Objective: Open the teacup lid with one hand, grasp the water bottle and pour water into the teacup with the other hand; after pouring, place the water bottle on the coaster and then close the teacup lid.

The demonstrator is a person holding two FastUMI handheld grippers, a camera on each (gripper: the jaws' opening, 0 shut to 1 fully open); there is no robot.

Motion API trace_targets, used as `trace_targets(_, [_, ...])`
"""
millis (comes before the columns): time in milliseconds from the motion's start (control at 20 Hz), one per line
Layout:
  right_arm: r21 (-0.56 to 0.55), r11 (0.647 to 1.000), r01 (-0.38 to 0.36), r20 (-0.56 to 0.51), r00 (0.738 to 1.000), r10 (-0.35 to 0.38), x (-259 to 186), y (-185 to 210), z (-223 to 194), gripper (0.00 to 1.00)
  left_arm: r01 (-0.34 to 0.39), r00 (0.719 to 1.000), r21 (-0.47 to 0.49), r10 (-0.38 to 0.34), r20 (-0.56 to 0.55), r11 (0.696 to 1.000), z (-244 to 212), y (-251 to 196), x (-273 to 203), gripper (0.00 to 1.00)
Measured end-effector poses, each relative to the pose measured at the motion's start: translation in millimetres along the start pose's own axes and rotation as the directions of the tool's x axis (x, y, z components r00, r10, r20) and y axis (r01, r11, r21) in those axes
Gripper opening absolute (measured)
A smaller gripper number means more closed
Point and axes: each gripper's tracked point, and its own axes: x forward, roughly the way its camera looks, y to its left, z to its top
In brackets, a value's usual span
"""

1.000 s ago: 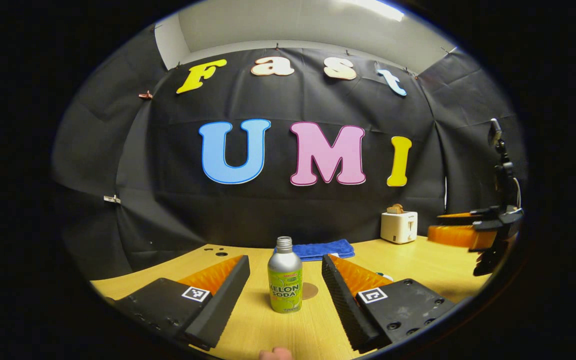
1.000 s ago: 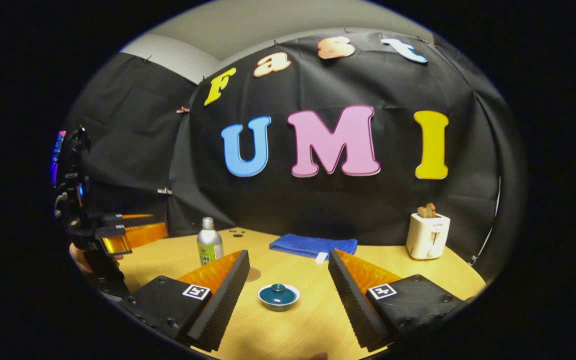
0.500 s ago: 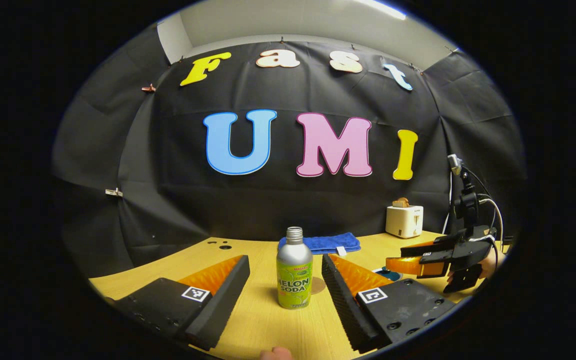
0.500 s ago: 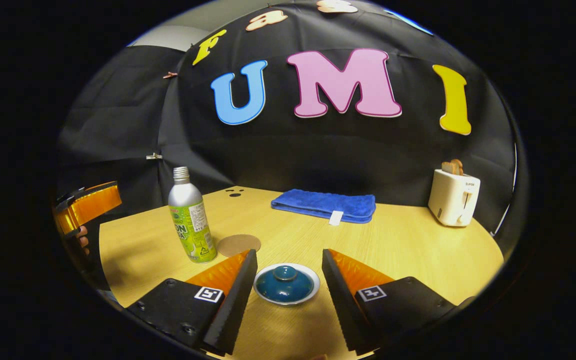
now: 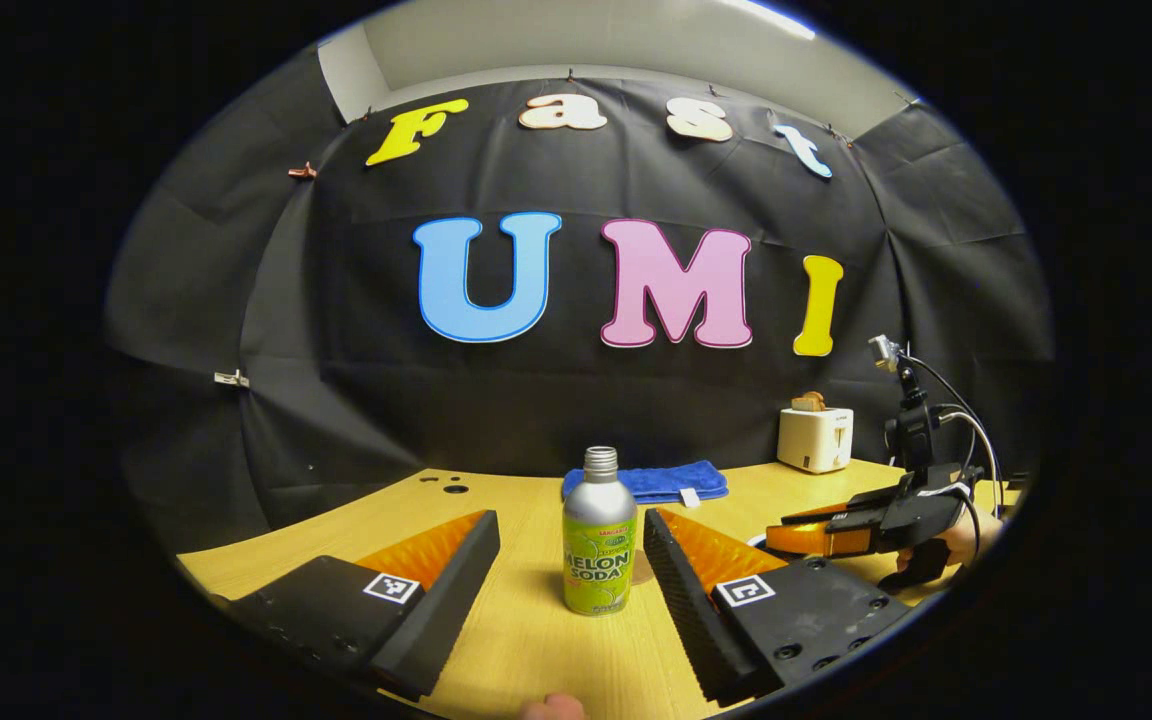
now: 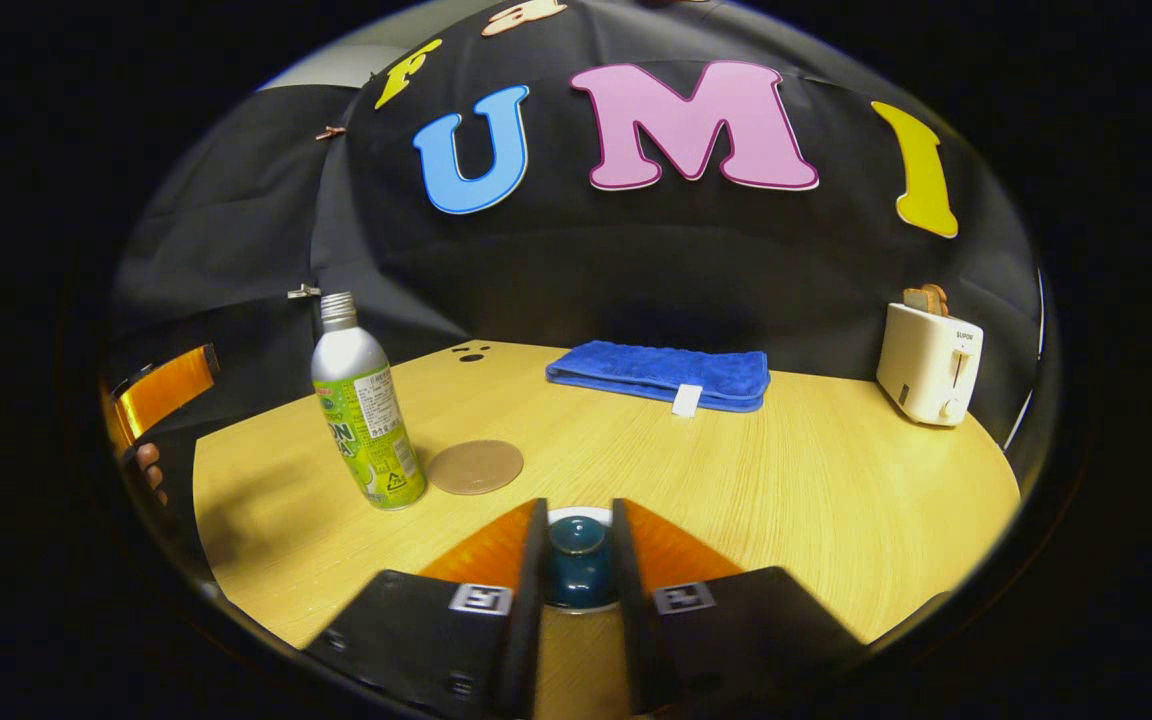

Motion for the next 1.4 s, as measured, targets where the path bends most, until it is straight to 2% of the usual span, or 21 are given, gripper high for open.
trace_targets(50, [0.008, 1.000, -0.007, 0.000, 1.000, 0.007, -1, 1, 0, 0.27, 0.000, 1.000, -0.004, -0.001, -0.003, 1.000, -1, 0, 1, 0.92])
trace_targets(100, [0.014, 1.000, -0.015, -0.001, 1.000, 0.015, -1, 2, 1, 0.32, 0.002, 1.000, -0.008, -0.002, -0.006, 1.000, -2, 0, 1, 0.92])
trace_targets(400, [0.030, 0.999, -0.019, 0.063, 0.998, 0.017, -12, 0, 21, 0.31, 0.000, 1.000, -0.022, -0.001, -0.030, 1.000, -14, 1, 6, 0.92])
trace_targets(550, [0.023, 1.000, -0.021, 0.136, 0.991, 0.018, -33, -2, 42, 0.32, 0.008, 0.999, -0.033, -0.010, -0.048, 0.999, -23, 0, 11, 0.92])
trace_targets(700, [0.010, 0.999, -0.041, 0.217, 0.975, 0.037, -63, -5, 64, 0.31, 0.045, 0.995, -0.052, -0.049, -0.085, 0.998, -38, -15, 20, 0.92])
trace_targets(900, [-0.002, 0.999, -0.040, 0.279, 0.959, 0.039, -100, -17, 81, 0.31, 0.044, 0.990, 0.013, -0.042, -0.131, 0.999, -59, -21, 39, 0.93])
trace_targets(1050, [-0.012, 0.999, -0.031, 0.303, 0.952, 0.034, -119, -26, 83, 0.31, 0.058, 0.981, 0.004, -0.056, -0.187, 0.998, -77, -30, 63, 0.92])
trace_targets(1200, [-0.035, 0.999, 0.017, 0.314, 0.949, -0.005, -122, -43, 80, 0.31, 0.026, 0.979, 0.044, -0.016, -0.205, 0.999, -83, -29, 89, 0.93])
trace_targets(1400, [-0.025, 1.000, 0.011, 0.300, 0.954, -0.003, -123, -52, 78, 0.31, -0.006, 0.981, 0.057, 0.017, -0.194, 0.998, -89, -30, 115, 0.93])
